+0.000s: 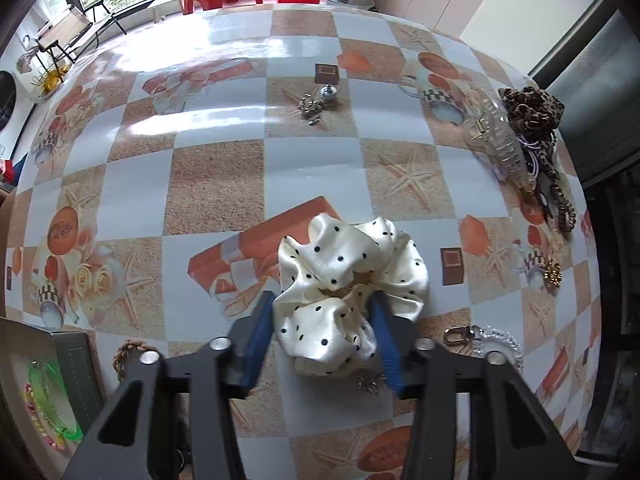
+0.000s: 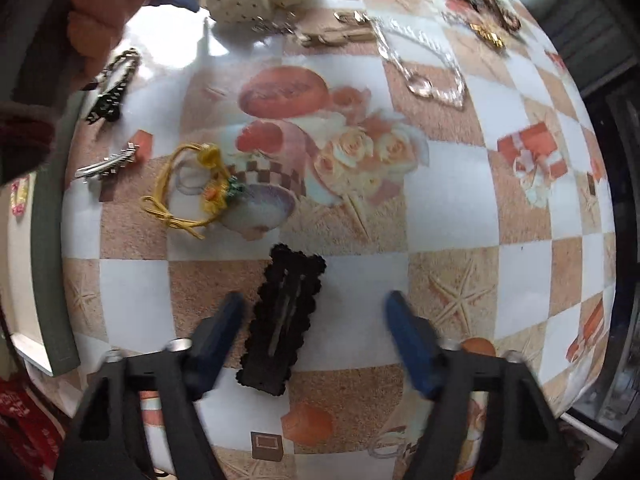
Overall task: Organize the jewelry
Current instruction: 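Grasp the white polka-dot scrunchie with the left tool while the right tool grasps the black hair clip, then carry the scrunchie into the tray and release it while the right tool drops the black clip there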
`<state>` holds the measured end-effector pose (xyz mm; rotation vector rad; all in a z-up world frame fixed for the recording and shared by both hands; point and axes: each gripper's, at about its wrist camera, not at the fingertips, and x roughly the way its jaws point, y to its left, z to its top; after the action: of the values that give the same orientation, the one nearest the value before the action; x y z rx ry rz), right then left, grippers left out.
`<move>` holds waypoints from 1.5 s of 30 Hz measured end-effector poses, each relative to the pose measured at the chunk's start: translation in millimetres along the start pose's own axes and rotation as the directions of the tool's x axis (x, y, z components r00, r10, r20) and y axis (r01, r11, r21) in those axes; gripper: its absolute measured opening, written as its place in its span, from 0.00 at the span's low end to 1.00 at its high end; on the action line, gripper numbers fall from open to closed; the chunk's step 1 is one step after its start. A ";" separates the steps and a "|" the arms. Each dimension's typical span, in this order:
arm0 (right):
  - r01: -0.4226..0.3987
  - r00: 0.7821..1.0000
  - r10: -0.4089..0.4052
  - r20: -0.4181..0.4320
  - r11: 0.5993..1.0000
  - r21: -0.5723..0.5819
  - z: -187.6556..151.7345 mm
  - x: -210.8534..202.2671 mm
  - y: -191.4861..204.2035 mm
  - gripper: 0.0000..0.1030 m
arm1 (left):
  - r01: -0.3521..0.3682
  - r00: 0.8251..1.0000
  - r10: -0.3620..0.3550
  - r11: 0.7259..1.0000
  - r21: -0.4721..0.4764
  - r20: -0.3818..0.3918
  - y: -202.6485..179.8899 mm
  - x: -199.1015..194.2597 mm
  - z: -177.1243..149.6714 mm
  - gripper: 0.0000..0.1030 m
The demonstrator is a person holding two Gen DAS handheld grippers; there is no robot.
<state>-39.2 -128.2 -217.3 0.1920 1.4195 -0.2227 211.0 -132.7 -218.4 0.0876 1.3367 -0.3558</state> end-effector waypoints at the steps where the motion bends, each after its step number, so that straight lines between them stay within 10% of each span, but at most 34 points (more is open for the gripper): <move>1: -0.004 1.000 0.004 0.004 1.000 -0.004 0.7 -2.8 0.1 0.41 | 0.003 1.000 -0.003 1.000 0.008 0.003 -1.4 -1.6 -0.4 0.31; 4: -0.038 0.999 0.038 -0.007 0.999 0.016 3.7 -6.7 -5.7 0.36 | -0.003 1.000 0.002 0.999 0.041 0.021 -5.5 -9.3 -3.0 0.15; 16: -0.233 0.971 0.237 -0.007 0.960 0.155 22.4 -26.3 -72.6 0.36 | 0.072 0.993 -0.075 0.996 0.044 0.089 12.0 -67.9 -30.1 0.15; 29: -0.264 0.964 0.260 0.045 0.952 0.155 27.1 -76.3 -108.1 0.36 | 0.101 0.986 -0.093 0.994 -0.051 0.135 52.3 -140.2 -102.4 0.15; 45: -0.331 0.936 0.340 0.087 0.938 -0.104 68.6 -111.8 15.0 0.36 | 0.044 0.986 0.012 0.945 -0.324 0.167 169.2 -196.3 -199.7 0.15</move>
<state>14.9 -127.6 -96.9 0.3421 1.2674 0.1114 38.8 119.3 -100.8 -0.2269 1.2135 -0.1469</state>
